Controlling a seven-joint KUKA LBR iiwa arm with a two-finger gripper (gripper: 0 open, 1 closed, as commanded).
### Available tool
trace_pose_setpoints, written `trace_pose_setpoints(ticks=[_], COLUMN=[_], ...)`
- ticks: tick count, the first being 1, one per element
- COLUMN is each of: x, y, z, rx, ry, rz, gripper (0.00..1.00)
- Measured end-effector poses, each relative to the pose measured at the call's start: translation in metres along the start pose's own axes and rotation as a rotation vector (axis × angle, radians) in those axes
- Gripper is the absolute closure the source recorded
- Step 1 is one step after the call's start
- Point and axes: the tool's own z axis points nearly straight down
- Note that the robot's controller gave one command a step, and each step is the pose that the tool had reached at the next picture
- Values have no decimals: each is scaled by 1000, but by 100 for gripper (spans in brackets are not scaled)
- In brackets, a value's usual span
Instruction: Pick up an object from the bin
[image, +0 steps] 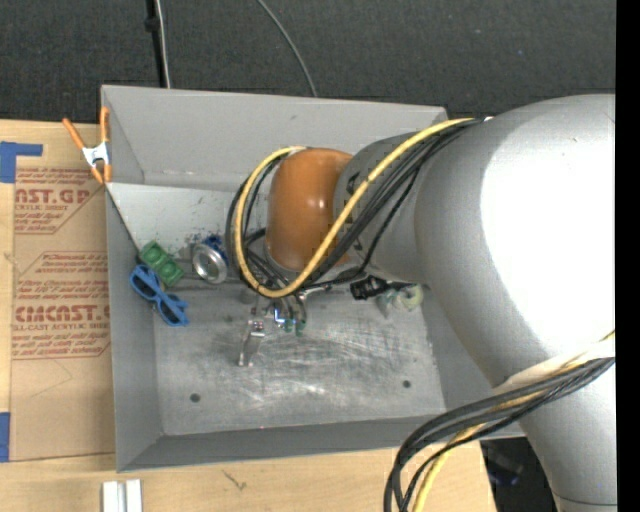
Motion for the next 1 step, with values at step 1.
trace_pose_setpoints(ticks=[1], x=[6], y=[93], z=[-52], rx=[-2], ry=[-3], rz=[-108], gripper=[0])
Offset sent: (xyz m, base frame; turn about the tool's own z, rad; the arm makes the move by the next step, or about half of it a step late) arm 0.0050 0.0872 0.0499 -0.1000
